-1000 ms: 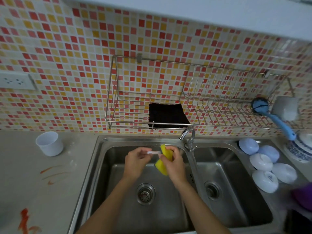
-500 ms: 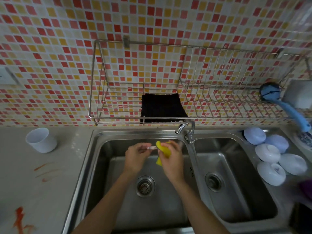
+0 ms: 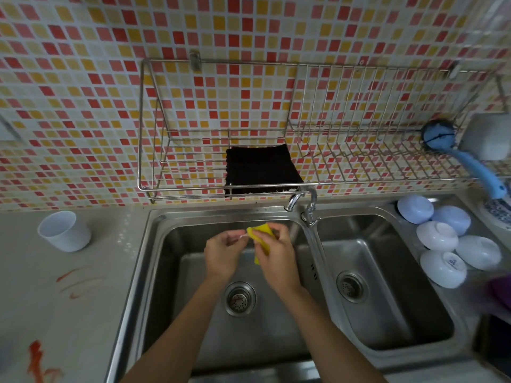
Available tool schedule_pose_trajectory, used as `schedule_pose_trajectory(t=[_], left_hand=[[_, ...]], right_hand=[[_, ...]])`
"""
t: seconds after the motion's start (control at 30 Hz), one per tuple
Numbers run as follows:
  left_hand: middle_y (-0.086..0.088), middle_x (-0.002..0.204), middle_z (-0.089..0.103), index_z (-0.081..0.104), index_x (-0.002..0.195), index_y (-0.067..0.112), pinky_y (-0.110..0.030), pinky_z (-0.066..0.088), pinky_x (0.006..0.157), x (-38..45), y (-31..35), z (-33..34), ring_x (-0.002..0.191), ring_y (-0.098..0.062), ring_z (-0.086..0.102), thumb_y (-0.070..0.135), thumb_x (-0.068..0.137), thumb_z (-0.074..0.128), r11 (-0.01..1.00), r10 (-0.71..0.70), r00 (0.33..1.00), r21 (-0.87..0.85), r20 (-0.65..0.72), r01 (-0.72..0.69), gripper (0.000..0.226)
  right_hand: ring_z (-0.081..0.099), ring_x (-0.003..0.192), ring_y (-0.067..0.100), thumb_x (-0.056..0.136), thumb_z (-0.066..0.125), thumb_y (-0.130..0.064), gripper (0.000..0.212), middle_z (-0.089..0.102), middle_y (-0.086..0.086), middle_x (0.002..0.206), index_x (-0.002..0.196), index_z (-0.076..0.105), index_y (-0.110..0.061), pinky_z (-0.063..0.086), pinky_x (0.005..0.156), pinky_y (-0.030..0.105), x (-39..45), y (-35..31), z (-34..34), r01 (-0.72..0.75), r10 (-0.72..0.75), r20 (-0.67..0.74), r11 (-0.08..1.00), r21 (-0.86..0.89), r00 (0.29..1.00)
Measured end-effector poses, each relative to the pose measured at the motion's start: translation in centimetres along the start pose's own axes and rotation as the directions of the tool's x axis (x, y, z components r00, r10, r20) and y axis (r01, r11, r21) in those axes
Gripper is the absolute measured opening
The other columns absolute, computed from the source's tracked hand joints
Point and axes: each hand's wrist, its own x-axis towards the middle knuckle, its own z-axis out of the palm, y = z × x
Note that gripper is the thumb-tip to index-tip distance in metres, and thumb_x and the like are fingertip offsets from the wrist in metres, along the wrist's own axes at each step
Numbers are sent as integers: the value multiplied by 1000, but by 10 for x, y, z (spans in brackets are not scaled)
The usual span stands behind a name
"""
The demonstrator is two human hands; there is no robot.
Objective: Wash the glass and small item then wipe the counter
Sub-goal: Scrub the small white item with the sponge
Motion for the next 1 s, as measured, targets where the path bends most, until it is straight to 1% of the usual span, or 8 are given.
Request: schedule_pose_trajectory(t=[0.13, 0.23, 0.3, 0.43, 0.53, 0.6, 0.73, 1.0], left_hand=[[-5, 83, 75, 73, 85, 18, -38, 56, 84, 2, 4, 3, 79, -19, 70, 9, 78, 77, 999, -32, 999, -24, -38, 31, 12], [-5, 84, 75, 73, 86, 17, -38, 57, 84, 4, 4, 0, 83, -22, 71, 7, 79, 76, 1000, 3, 1000, -19, -16, -3, 13], [-5, 84, 75, 74, 87, 15, -33, 57, 81, 1, 5, 1, 82, -19, 71, 8, 78, 77, 1000, 19, 1000, 8, -11, -19, 12], [-3, 83, 74, 73, 87, 15, -27, 55, 78, -2, 6, -2, 78, -15, 70, 5, 79, 76, 996, 80, 997, 28, 11, -80, 13], [-5, 84, 74, 72, 85, 17, -25, 55, 76, -1, 4, -5, 78, -15, 69, 2, 79, 75, 997, 81, 996, -19, 41, -80, 16], [-7, 85, 74, 71, 86, 16, -22, 56, 73, -3, 5, -4, 78, -17, 70, 3, 79, 75, 997, 75, 994, -42, 74, -72, 16], [-8, 88, 74, 72, 87, 17, -25, 56, 76, -3, 5, -5, 81, -18, 70, -1, 80, 72, 995, 96, 986, -53, 136, -89, 19], [-15, 94, 73, 70, 106, 5, -32, 53, 83, 1, 5, 2, 85, -19, 68, 6, 84, 70, 992, -10, 970, -117, 242, 40, 21]], right_hand=[[55, 102, 17, 86, 67, -8, 31, 47, 0, 116, 115, 70, -19, 56, 81, 32, -2, 6, 6, -37, 35, -81, 999, -29, 996], [55, 105, 20, 87, 66, -9, 31, 49, 1, 116, 116, 69, -19, 55, 83, 33, -6, 2, 9, 57, -59, -41, 998, -41, 997], [56, 100, 17, 87, 66, -6, 33, 47, 0, 114, 117, 70, -19, 57, 78, 34, 1, 7, 8, -41, 38, -90, 999, -31, 995], [51, 97, 6, 84, 69, -5, 32, 48, 3, 117, 114, 72, -18, 47, 87, 13, 1, 4, 6, -58, 56, -98, 998, -23, 994], [40, 119, 4, 85, 70, -10, 28, 35, 0, 139, 110, 72, -22, 25, 89, -5, 1, -2, 4, -149, 153, -35, 983, 104, 988], [39, 126, 3, 85, 71, -18, 25, 39, -10, 141, 107, 67, -29, 31, 87, 0, 9, -1, 0, -319, 321, 30, 920, 227, 947], [54, 88, -2, 84, 72, -20, 25, 56, -18, 97, 106, 61, -23, 38, 64, 1, 18, 1, -9, -401, 392, 97, 858, 322, 915], [56, 95, -2, 83, 73, -18, 26, 62, -6, 107, 104, 62, -26, 41, 69, 6, 21, 15, -14, -379, 389, 45, 857, 349, 920]])
